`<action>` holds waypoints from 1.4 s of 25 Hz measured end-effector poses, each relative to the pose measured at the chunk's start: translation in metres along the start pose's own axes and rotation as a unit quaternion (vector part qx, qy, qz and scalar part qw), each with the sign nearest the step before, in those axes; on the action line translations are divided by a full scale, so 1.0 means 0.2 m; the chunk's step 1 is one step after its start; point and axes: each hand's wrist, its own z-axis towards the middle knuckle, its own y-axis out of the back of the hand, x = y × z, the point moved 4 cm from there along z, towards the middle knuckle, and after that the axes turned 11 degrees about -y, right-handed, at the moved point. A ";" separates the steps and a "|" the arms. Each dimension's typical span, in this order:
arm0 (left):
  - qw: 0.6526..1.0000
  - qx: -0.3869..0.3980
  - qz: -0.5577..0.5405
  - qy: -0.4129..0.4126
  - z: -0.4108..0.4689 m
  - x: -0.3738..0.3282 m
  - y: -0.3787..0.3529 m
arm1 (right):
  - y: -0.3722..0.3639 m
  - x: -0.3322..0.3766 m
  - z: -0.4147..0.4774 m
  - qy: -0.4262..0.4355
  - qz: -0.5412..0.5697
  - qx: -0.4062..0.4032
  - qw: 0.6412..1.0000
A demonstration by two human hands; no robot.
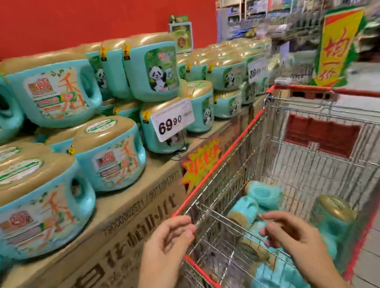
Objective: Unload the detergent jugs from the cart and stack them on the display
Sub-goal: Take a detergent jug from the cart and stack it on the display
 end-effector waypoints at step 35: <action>0.806 -0.387 -0.069 0.444 0.84 2.16 -1.24 | 0.47 -1.29 2.38 -0.186 -0.451 0.274 0.829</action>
